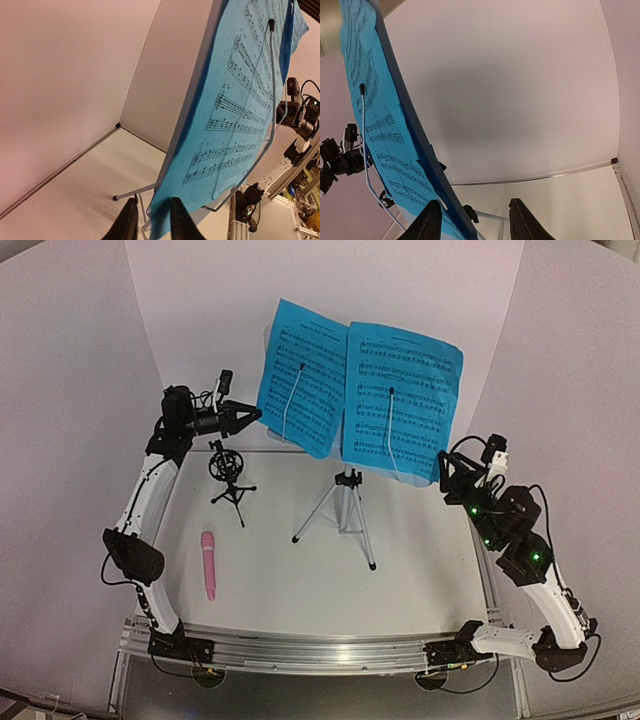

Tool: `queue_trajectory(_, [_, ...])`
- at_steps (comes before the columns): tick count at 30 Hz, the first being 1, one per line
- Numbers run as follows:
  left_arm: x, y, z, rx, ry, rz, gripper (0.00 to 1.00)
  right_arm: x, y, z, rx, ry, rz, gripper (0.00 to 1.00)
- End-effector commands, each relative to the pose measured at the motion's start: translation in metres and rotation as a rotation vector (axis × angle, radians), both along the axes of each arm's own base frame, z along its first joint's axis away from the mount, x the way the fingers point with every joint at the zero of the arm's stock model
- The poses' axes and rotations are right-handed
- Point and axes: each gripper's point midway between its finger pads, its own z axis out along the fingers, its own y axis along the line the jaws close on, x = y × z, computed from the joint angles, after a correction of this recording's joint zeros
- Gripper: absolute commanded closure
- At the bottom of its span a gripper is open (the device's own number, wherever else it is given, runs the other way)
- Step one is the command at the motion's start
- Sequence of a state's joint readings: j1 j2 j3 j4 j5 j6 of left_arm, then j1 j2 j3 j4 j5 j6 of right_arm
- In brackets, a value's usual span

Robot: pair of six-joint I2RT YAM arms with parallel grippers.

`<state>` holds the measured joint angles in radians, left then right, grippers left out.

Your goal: Set up the instrument practice props

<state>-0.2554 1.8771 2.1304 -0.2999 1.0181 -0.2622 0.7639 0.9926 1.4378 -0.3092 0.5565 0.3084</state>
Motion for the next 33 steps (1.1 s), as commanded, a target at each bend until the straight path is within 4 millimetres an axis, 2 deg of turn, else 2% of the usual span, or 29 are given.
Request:
queue_trajectory(1, [-0.017, 0.004, 0.023, -0.020, -0.069, -0.014, 0.86, -0.001, -0.006, 0.009, 0.016, -0.015, -0.026, 0.55])
queue_trajectory(4, [-0.017, 0.004, 0.021, -0.017, -0.065, -0.010, 0.97, 0.000, -0.006, 0.009, 0.012, -0.015, -0.029, 0.55])
queue_trajectory(6, [-0.017, 0.005, 0.019, -0.017, -0.062, -0.007, 1.00, 0.000, -0.007, 0.008, 0.012, -0.015, -0.030, 0.55])
queue_trajectory(19, [-0.016, 0.006, 0.012, -0.128, 0.014, 0.010, 1.00, -0.002, -0.009, 0.011, 0.014, -0.022, -0.033, 0.55])
queue_trajectory(25, [-0.010, 0.007, 0.017, -0.194, 0.038, 0.041, 1.00, 0.000, -0.004, 0.012, 0.013, -0.019, -0.018, 0.55])
queue_trajectory(29, [-0.019, -0.003, 0.015, -0.196, 0.032, 0.017, 1.00, 0.000, -0.001, 0.015, 0.026, -0.021, -0.004, 0.56])
queue_trajectory(33, [-0.020, -0.005, 0.014, -0.197, 0.038, 0.013, 1.00, -0.004, -0.001, 0.025, 0.051, -0.034, 0.013, 0.57])
